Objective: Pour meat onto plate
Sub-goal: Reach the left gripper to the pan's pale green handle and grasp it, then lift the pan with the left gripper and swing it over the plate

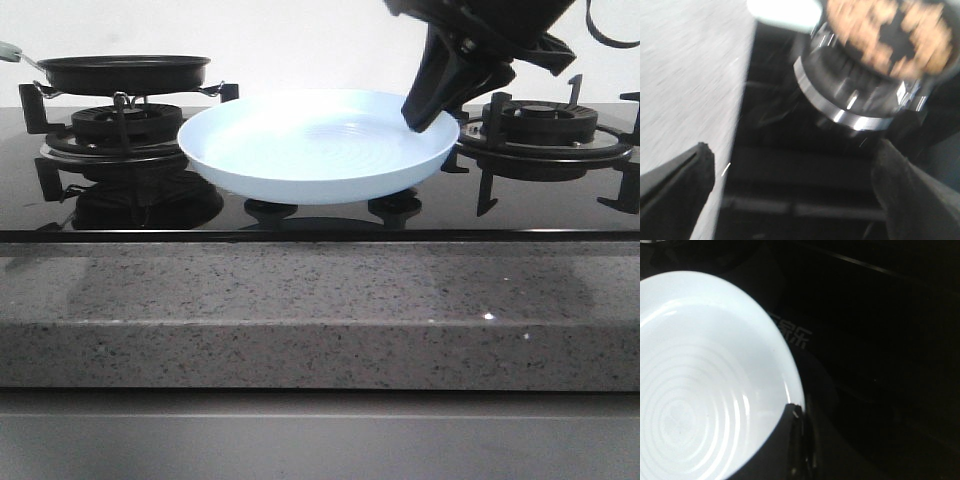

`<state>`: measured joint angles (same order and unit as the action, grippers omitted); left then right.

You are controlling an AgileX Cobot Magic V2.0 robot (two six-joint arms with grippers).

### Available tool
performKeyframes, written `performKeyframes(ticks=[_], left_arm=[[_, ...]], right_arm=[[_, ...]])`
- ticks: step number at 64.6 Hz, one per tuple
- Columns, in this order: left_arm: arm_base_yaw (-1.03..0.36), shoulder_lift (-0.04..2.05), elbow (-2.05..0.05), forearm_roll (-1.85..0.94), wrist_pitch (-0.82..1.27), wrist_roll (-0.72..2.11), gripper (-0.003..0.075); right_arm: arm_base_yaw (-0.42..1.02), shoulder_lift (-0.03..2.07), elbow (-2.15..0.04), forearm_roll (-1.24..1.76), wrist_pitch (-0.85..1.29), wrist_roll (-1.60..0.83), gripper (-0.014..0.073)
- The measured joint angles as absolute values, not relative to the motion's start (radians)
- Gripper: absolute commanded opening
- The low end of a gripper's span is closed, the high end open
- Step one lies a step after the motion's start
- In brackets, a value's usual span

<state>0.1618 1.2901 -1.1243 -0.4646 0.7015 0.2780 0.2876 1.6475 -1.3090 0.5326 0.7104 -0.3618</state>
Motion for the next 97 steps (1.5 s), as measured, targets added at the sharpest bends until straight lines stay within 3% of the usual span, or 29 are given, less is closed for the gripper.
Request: performKeyframes(ticks=[16,51,97], left_arm=[[0.257,1.474,-1.251,-0.777,0.729,0.455,0.0617],[0.266,1.817,-1.440,-1.118,0.780,0.514,0.0617],[0.350,1.869,-1.451,-1.364,0.959,0.643,0.0617]], right_arm=[[0.288,1.647,-1.309,0.533,0.710,-0.362,-0.0068],[0.288,1.647,-1.309,0.533,0.710,-0.362,-0.0068],[0.288,1.647,-1.309,0.533,0.710,-0.362,-0.0068]])
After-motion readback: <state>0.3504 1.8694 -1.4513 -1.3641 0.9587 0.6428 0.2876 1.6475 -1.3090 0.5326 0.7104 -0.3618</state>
